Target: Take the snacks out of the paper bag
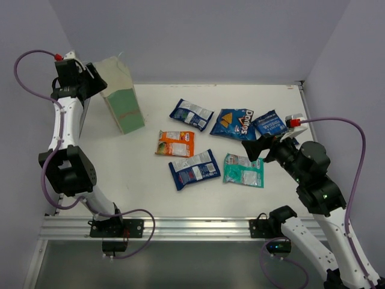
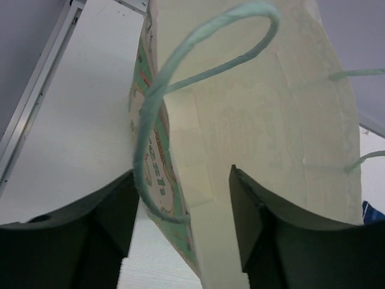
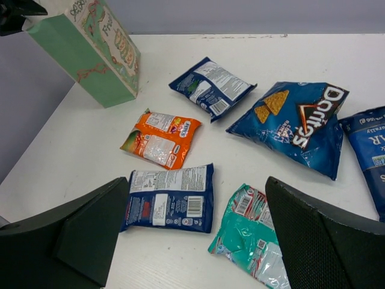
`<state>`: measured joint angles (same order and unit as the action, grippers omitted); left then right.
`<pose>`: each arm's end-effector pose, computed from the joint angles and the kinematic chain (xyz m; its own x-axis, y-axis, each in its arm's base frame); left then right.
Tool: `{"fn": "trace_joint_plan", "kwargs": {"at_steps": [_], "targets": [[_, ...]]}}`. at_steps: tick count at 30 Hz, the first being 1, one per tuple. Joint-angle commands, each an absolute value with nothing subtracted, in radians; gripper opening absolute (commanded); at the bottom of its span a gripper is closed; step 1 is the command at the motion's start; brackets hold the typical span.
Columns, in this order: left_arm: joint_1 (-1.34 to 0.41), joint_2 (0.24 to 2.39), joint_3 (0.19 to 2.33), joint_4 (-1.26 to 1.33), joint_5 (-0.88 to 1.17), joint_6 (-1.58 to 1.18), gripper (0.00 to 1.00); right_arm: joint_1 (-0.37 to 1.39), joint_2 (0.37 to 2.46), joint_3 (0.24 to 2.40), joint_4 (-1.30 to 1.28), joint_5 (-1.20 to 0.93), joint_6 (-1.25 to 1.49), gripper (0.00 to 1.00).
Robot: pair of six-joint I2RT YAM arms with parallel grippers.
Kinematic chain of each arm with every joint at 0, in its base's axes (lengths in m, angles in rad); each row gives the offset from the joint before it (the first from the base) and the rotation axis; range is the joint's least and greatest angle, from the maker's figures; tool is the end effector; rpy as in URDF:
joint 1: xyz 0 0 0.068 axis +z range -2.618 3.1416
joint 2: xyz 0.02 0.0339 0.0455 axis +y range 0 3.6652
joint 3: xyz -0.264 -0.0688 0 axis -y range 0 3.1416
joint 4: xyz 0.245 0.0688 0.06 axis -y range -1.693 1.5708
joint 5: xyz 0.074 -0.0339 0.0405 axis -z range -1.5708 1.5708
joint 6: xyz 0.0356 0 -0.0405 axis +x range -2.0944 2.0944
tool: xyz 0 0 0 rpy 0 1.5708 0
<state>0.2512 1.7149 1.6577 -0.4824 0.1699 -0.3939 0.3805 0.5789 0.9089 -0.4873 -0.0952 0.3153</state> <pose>0.3885 0.0935 0.3646 -0.4195 -0.4982 -0.7589 -0.2875 0.8658 -0.4095 0.1096 0.0475 0.3769 -0.2800 0.2205 -0.9343 -0.3892 0.8636 0.3204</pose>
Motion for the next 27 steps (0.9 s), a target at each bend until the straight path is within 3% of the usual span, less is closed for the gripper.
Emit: {"fn": "trace_joint_plan", "kwargs": {"at_steps": [1,2,5,11,16,21,27], "targets": [[0.265,1.660,1.703,-0.512,0.117,-0.368,0.70,0.383,0.578,0.942,-0.479,-0.078,0.311,0.99],[0.268,1.655,1.706,-0.524,0.111,-0.365,0.82,0.382,0.578,0.949,-0.483,-0.075,0.308,0.99],[0.267,1.628,1.718,-0.550,0.092,-0.353,1.00,0.383,0.577,0.974,-0.495,-0.063,0.295,0.99],[0.268,1.519,1.729,-0.669,0.061,-0.324,1.00,0.383,0.569,1.081,-0.538,0.029,0.250,0.99],[0.267,1.245,1.594,-0.663,0.061,-0.279,1.00,0.383,0.551,1.170,-0.542,0.155,0.207,0.99],[0.166,0.993,1.506,-0.618,0.014,-0.218,1.00,0.383,0.526,1.247,-0.512,0.181,0.135,0.99],[0.066,0.862,1.546,-0.684,-0.097,-0.149,1.00,0.385,0.492,1.292,-0.457,0.247,0.020,0.99]]}}
